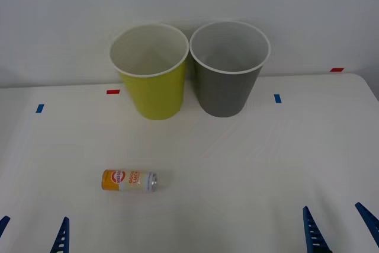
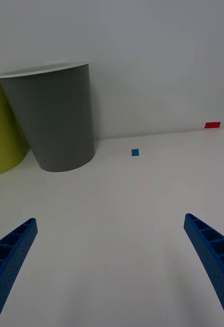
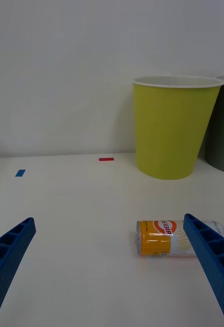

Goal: Put cans in the gray bin and PET bottles in the light green bin.

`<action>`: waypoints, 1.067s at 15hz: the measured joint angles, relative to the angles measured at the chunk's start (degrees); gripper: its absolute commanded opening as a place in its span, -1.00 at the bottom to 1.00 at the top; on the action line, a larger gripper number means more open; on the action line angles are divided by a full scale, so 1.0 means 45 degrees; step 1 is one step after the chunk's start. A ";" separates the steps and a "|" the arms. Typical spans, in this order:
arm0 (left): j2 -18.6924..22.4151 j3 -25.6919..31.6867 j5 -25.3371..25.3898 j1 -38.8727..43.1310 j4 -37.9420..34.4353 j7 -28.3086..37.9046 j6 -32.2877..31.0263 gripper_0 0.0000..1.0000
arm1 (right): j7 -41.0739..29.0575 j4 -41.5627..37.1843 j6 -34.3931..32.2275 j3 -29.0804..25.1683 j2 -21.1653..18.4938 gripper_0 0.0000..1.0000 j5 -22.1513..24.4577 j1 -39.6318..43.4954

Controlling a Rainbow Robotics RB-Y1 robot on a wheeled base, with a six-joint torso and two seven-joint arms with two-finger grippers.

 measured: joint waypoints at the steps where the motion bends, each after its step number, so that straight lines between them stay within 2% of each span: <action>1: 0.0000 0.0000 0.0000 0.0000 0.0000 0.0000 0.0000 1.00 | 0.0000 0.0000 0.0000 0.0000 0.0000 1.00 0.0000 0.0000; 16: 0.0000 0.0000 0.0000 0.0000 0.0000 0.0000 0.0000 1.00 | 0.0000 0.0000 0.0000 0.0000 0.0000 1.00 0.0000 0.0000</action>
